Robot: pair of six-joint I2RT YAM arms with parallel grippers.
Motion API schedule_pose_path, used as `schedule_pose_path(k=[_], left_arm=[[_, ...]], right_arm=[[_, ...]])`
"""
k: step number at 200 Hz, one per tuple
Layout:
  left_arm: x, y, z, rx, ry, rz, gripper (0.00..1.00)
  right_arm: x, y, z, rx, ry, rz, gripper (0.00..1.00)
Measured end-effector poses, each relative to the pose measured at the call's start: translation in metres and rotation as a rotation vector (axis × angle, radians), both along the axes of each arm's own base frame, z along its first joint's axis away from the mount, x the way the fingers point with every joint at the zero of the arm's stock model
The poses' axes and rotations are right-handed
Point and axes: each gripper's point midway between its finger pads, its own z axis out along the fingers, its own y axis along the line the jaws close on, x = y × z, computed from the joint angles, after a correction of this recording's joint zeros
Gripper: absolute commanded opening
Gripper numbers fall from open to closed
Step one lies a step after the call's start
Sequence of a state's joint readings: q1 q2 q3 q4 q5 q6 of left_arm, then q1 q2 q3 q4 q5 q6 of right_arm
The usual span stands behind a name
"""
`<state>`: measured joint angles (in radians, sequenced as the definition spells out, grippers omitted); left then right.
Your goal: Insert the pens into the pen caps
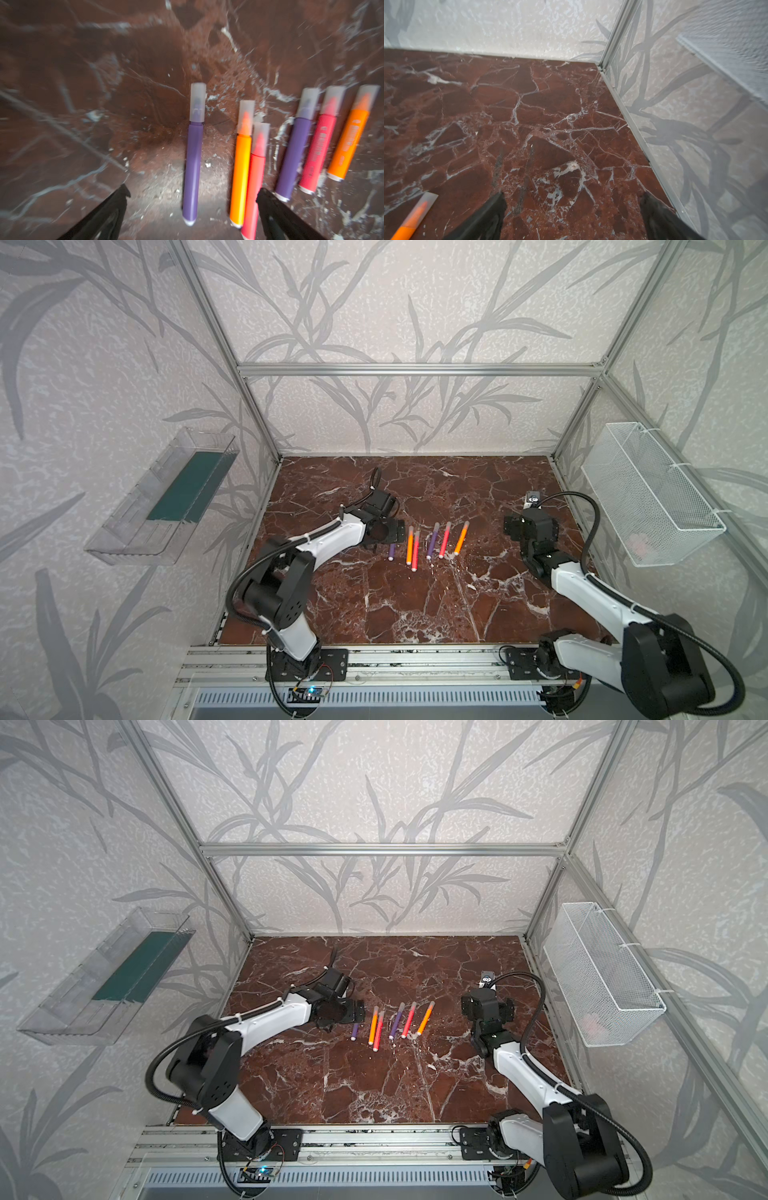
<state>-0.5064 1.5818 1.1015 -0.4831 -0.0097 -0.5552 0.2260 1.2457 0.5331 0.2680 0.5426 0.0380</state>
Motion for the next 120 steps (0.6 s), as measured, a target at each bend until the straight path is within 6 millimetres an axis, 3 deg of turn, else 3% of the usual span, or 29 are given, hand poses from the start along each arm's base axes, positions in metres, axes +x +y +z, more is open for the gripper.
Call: schedule_pose_path(k=[14,26,34,47,62,92,108,120], left_arm=[[0.006,0.027,0.06,0.028,-0.183,0.091,0.99],[0.009,0.068,0.114,0.052,-0.384,0.232,0.99],[0.007,0.1,0.136,0.072,-0.49,0.33,0.99],[0.001,0.152,0.147,0.142,-0.617,0.468,0.99],[-0.004,0.198,0.119,0.3,-0.626,0.565,0.99],[-0.014,0.256,0.018,0.543,-0.405,0.622,0.98],[-0.023,0.276,-0.006,0.574,-0.385,0.66,0.98],[-0.025,0.284,-0.014,0.572,-0.426,0.686,0.96]], right_arm=[[0.004,-0.001,-0.029,-0.013,0.033,0.0,0.99],[0.003,-0.005,-0.053,-0.021,0.084,-0.004,0.99],[0.001,-0.007,-0.062,-0.011,0.105,0.002,0.99],[0.006,-0.01,-0.062,0.023,0.063,0.013,0.99],[0.016,-0.008,-0.061,0.052,0.016,0.044,0.99],[0.025,0.008,-0.058,0.097,-0.013,0.154,0.99],[0.029,0.019,-0.055,0.112,-0.077,0.221,0.99],[0.023,0.021,-0.065,0.118,-0.063,0.24,0.99]])
